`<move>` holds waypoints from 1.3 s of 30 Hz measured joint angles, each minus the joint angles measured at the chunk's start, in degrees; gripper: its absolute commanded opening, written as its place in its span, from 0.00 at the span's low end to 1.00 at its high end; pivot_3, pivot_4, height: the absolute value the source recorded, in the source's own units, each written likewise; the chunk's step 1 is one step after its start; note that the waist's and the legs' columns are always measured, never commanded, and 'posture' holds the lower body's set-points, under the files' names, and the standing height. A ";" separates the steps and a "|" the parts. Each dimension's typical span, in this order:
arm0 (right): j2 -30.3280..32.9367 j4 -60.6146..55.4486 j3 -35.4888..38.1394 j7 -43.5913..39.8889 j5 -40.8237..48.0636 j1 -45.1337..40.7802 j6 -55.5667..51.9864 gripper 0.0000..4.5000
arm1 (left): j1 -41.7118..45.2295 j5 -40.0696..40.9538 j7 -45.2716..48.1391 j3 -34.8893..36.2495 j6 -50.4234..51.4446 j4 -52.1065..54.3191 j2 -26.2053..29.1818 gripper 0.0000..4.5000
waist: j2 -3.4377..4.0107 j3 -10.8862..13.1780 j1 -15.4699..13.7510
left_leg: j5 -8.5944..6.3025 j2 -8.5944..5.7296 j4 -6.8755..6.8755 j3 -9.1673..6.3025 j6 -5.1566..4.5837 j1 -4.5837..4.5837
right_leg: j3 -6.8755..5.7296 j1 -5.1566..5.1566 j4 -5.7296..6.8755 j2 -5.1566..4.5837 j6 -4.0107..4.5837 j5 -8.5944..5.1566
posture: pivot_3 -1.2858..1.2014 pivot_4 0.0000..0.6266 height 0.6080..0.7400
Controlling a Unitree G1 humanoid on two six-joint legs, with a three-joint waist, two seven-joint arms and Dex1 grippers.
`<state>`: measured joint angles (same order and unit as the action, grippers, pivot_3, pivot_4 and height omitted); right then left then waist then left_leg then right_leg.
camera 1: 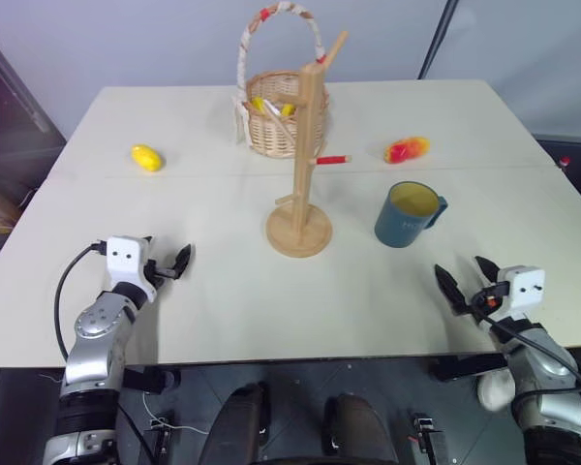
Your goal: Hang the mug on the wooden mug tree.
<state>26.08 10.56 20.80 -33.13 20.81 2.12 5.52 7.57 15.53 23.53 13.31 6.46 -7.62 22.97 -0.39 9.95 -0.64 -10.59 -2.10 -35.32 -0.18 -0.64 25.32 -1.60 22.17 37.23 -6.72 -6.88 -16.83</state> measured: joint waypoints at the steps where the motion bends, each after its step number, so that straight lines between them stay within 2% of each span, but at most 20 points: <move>1: -0.02 0.00 0.00 0.03 -0.04 0.00 0.00 0.99 | 0.01 0.07 0.04 0.00 0.31 0.12 0.00 1.00 | 0.00 0.00 0.00 | 0.00 0.00 0.00 0.00 0.00 0.00 | 0.00 0.00 0.00 0.00 0.00 0.00 | 0.52 0.24 1.00; 14: -0.18 -0.32 -0.13 1.35 -0.47 -0.11 -0.19 0.99 | 0.04 0.95 1.77 -0.27 0.93 0.75 -0.40 1.00 | 0.01 0.00 0.01 | 0.00 0.00 0.00 0.00 0.00 0.00 | 0.00 0.01 0.00 -0.01 0.01 0.00 | 0.52 0.24 1.00; 22: 0.00 -1.48 -0.55 1.91 -0.74 -2.52 -2.94 0.99 | -2.88 5.91 9.78 -1.86 2.29 9.24 -0.07 1.00 | 0.01 -0.01 0.04 | 0.00 0.01 0.01 0.00 0.00 0.01 | 0.09 0.01 -0.02 -0.03 0.03 -0.01 | 0.52 0.24 1.00; 31: 1.91 -1.05 -0.69 3.06 -2.00 -8.46 -3.63 0.99 | -3.37 11.46 23.46 -10.60 9.07 22.00 5.08 1.00 | 0.04 -0.01 0.13 | 0.00 0.01 0.02 0.00 0.00 0.01 | 0.10 0.02 -0.03 -0.02 0.18 -0.09 | 0.52 0.24 1.00; 39: 3.76 6.36 -1.28 2.24 -3.13 -14.81 -3.07 0.99 | -2.40 11.40 24.95 -14.59 11.73 25.76 5.52 1.00 | 0.04 -0.01 0.10 | 0.01 0.00 0.01 0.01 -0.01 0.01 | 0.07 -0.01 -0.04 0.01 0.05 -0.02 | 0.52 0.24 1.00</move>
<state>29.84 16.92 19.51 -30.89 17.68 -12.69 2.44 5.17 26.93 48.49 -1.29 18.18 18.14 28.50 -0.34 9.95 -0.54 -10.58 -2.10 -35.30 -0.17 -0.65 25.33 -1.53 22.16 37.20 -6.71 -6.83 -16.85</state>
